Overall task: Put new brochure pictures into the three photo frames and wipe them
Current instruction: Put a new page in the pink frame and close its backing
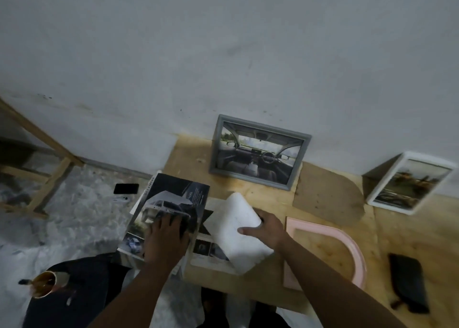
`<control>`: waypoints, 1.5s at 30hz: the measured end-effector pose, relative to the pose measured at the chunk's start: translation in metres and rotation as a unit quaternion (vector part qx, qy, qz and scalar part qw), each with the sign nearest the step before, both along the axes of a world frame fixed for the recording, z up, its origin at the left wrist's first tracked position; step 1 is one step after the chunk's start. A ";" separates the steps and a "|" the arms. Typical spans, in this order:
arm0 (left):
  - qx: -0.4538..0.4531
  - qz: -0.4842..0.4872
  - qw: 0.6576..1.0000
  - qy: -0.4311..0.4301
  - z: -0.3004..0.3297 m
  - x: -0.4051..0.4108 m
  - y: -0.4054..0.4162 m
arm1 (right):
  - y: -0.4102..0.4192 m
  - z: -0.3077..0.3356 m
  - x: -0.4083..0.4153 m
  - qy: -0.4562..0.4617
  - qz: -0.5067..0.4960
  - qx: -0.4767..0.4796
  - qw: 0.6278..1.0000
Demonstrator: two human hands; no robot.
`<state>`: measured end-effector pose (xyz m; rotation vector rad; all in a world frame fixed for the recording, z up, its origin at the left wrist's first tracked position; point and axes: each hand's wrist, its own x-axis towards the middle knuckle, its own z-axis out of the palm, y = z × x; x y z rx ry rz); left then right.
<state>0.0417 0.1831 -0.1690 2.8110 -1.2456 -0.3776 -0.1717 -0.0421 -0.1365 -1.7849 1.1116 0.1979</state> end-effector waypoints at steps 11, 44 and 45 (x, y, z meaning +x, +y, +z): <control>-0.141 0.149 0.802 0.560 0.062 -0.165 -0.165 | -0.048 0.041 -0.146 -0.064 -0.315 0.019 0.947; 0.008 -0.085 0.976 0.202 -0.013 -0.257 -0.167 | -0.081 -0.036 -0.293 0.118 -0.187 -0.176 0.959; 0.004 -0.087 0.976 0.202 -0.015 -0.256 -0.167 | -0.087 -0.031 -0.289 0.117 -0.204 -0.167 0.957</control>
